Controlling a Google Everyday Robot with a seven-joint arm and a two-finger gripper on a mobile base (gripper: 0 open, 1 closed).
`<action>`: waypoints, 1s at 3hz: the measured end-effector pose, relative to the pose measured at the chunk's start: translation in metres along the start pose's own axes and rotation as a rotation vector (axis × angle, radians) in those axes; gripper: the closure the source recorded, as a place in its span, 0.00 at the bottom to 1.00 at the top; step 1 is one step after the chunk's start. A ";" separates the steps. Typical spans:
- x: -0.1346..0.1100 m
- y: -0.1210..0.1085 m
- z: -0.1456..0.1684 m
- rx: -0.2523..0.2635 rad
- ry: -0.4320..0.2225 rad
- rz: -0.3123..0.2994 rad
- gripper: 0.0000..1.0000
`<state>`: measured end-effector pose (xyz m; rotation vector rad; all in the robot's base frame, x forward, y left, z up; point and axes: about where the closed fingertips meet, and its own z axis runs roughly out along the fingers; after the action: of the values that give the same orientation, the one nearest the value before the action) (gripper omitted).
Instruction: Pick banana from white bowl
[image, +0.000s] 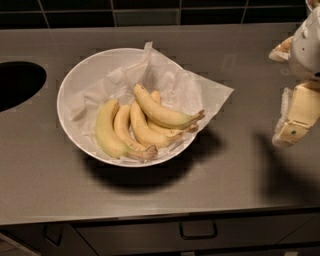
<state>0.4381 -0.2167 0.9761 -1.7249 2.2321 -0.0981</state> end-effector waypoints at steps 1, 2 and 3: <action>0.000 0.000 0.000 0.000 0.000 0.000 0.00; -0.004 0.000 -0.002 0.005 -0.005 -0.008 0.00; -0.023 0.001 0.000 -0.020 -0.042 -0.063 0.00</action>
Offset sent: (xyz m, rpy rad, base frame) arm 0.0021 0.0111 0.0036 0.0047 -0.0057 0.0317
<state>0.4422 -0.1947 0.9804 -1.7910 2.1564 -0.0532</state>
